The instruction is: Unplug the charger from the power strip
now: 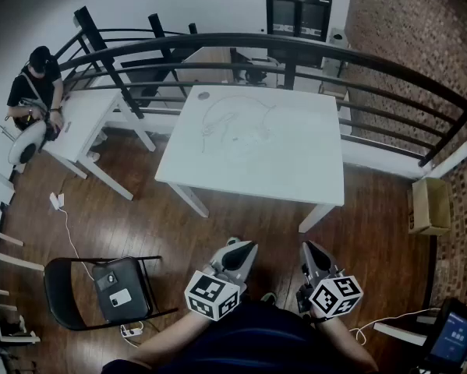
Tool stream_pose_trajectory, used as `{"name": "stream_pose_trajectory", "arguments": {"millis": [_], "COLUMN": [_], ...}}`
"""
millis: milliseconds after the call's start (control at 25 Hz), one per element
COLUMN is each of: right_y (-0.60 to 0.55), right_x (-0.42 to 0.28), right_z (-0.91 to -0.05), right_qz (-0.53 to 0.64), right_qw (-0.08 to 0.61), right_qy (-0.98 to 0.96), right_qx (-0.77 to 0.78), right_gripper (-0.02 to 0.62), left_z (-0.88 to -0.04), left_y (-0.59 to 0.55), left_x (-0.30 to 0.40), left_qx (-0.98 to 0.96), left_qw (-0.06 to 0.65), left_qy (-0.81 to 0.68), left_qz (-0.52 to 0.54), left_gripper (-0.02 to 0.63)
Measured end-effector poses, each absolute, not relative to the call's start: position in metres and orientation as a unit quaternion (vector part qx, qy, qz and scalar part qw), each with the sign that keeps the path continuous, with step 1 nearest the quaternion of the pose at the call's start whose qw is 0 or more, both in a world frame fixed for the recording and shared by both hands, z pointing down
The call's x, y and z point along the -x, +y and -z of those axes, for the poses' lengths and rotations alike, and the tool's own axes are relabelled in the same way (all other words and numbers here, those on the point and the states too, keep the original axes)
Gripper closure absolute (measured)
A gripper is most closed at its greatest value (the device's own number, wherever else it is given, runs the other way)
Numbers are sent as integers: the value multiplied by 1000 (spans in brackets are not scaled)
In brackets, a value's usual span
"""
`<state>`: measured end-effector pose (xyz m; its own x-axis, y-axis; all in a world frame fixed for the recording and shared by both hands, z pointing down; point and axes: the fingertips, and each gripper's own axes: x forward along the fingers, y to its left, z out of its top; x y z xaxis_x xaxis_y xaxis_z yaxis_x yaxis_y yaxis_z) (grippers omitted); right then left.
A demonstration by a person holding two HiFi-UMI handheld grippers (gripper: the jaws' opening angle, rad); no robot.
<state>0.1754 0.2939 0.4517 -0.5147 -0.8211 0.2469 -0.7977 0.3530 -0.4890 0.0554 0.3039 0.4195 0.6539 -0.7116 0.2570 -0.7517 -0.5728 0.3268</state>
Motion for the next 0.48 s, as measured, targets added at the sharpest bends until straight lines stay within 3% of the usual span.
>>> {"name": "stream_pose_trajectory", "arguments": {"millis": [280, 480], "right_y": [220, 151], "right_x": [-174, -171], "right_z": [-456, -455], "right_qz": [260, 267], "right_qw": [15, -6], "right_qy": [806, 782], "right_qx": [532, 563], "right_gripper": [584, 584], "left_z": [-436, -444], "left_y": [225, 143], "left_x": [-43, -36], "left_qx": [-894, -909], "left_qw": [213, 212], "left_qy": [-392, -356], "left_qz": [-41, -53], "left_gripper": [597, 543]}}
